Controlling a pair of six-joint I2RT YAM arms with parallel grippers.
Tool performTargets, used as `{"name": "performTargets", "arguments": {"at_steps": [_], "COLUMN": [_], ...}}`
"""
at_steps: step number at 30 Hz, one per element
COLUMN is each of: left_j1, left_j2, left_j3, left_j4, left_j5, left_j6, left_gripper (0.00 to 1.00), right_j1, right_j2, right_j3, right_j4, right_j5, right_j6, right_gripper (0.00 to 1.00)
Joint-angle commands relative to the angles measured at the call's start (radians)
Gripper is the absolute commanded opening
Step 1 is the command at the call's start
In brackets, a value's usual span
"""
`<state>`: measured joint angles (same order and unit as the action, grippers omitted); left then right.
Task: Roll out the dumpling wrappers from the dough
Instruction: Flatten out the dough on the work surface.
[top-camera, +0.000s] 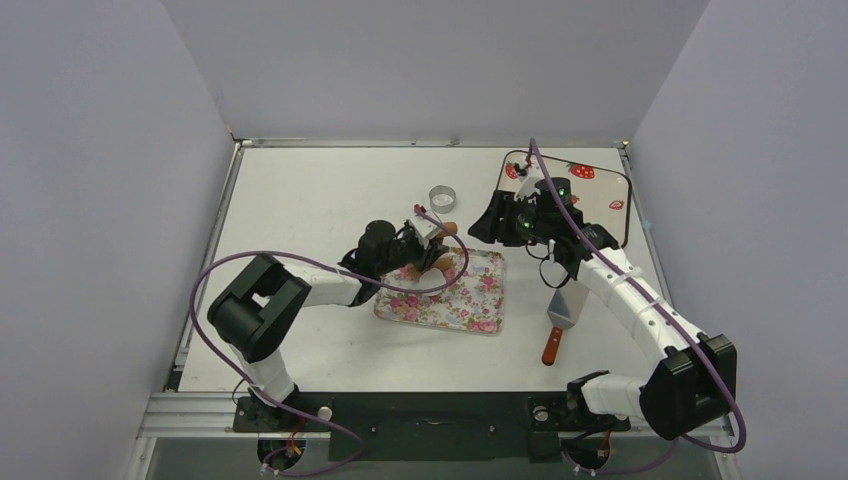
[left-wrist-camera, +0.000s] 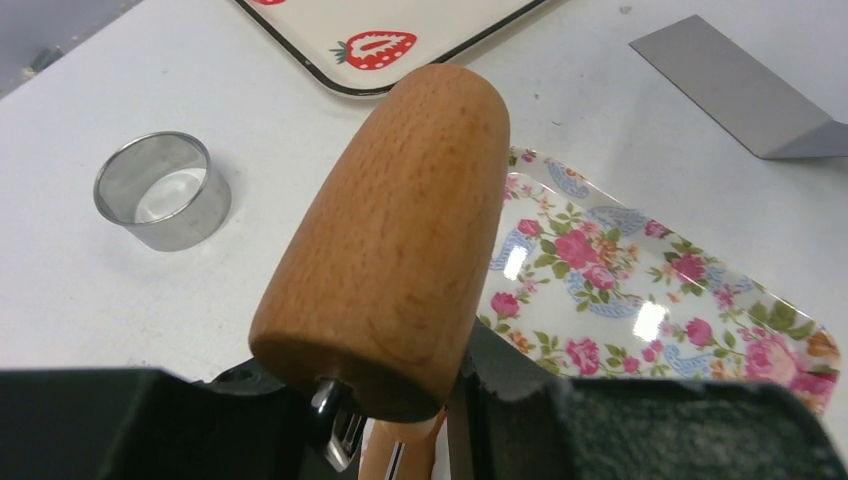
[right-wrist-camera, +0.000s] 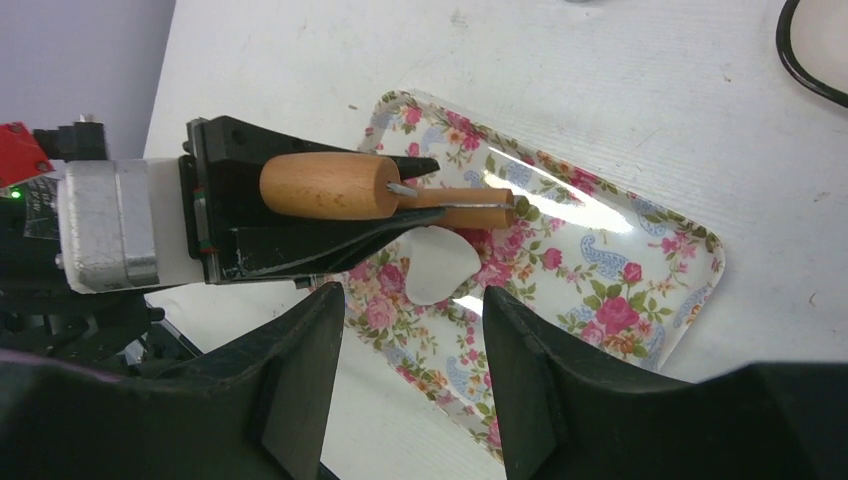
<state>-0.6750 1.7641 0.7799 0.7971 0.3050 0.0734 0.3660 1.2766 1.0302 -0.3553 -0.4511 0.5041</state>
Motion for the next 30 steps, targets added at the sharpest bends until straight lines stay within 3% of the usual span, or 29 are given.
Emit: {"name": "performTargets", "arguments": {"at_steps": [1, 15, 22, 30], "left_j1": [-0.027, -0.056, -0.112, -0.107], "left_j2": [-0.099, -0.141, -0.211, -0.118], "left_j3": [0.022, 0.108, 0.082, 0.008], "left_j4": [-0.074, -0.109, -0.164, -0.058], "left_j5": [0.032, -0.078, -0.073, -0.147], "left_j6": [-0.021, 0.162, 0.013, 0.006], "left_gripper": [0.00, 0.00, 0.00, 0.00], "right_j1": [0.004, 0.059, 0.075, 0.089], "right_j2": [-0.081, -0.109, -0.096, -0.117], "right_j3": [-0.019, -0.019, -0.018, -0.034], "right_j4": [0.075, 0.070, 0.078, 0.070], "right_j5": [0.017, 0.052, 0.050, 0.072], "right_j6": [0.020, 0.038, 0.039, 0.038], "right_gripper": [0.49, 0.49, 0.49, 0.49]}}
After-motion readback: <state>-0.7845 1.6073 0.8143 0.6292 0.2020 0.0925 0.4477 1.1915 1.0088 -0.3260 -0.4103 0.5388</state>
